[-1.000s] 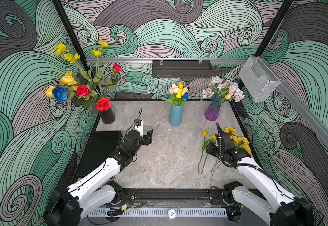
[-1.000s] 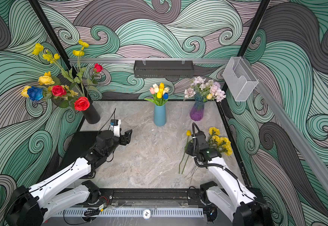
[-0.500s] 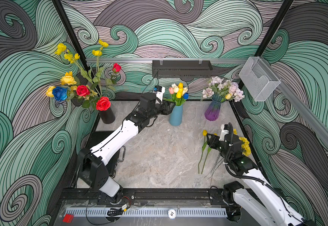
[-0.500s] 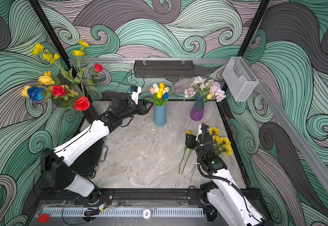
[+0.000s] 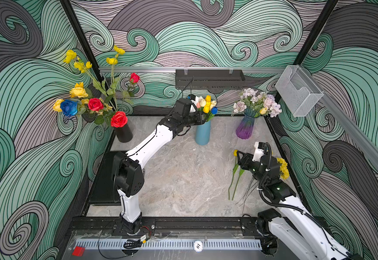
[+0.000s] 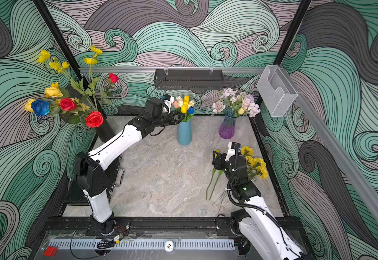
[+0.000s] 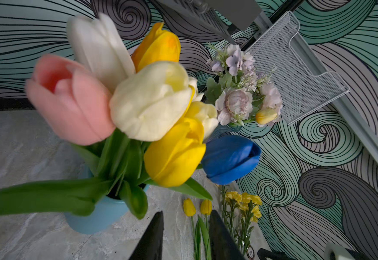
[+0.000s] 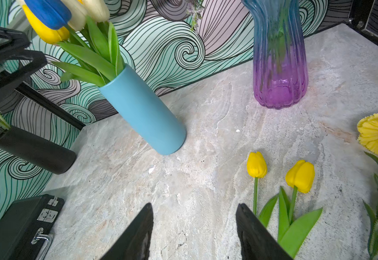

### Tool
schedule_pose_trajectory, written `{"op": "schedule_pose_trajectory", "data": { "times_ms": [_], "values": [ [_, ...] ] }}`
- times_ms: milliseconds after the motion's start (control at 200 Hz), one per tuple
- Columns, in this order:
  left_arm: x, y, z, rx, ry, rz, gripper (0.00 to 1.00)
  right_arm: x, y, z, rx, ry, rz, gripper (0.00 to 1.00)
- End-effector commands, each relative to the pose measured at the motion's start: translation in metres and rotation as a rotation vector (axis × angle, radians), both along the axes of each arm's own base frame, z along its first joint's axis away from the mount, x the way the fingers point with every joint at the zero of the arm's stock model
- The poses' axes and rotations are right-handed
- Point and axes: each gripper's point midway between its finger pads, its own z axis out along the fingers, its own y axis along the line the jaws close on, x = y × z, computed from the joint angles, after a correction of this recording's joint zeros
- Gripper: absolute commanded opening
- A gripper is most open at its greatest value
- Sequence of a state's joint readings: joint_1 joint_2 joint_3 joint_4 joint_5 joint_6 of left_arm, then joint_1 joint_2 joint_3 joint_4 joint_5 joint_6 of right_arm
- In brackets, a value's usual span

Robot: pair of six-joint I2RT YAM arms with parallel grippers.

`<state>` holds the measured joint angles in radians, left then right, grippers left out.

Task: Pick out yellow flowers from the vase
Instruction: Place the flower at the center of the board.

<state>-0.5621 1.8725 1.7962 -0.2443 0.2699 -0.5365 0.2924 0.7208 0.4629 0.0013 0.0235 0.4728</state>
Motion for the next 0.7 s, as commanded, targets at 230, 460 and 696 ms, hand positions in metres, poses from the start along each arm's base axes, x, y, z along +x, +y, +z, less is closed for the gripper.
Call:
{"op": "schedule_pose_trajectory", "data": {
  "times_ms": [230, 460, 696],
  "values": [
    [0.023, 0.006, -0.019, 0.122, -0.008, 0.078, 0.26, -0.002, 0.002, 0.000, -0.015, -0.027, 0.029, 0.59],
    [0.034, 0.008, -0.024, 0.157, -0.028, 0.104, 0.20, -0.002, 0.003, -0.002, -0.010, -0.024, 0.031, 0.60],
    [0.040, 0.003, -0.024, 0.187, -0.078, 0.086, 0.16, -0.001, 0.006, -0.005, -0.014, -0.012, 0.045, 0.60]
  ]
}}
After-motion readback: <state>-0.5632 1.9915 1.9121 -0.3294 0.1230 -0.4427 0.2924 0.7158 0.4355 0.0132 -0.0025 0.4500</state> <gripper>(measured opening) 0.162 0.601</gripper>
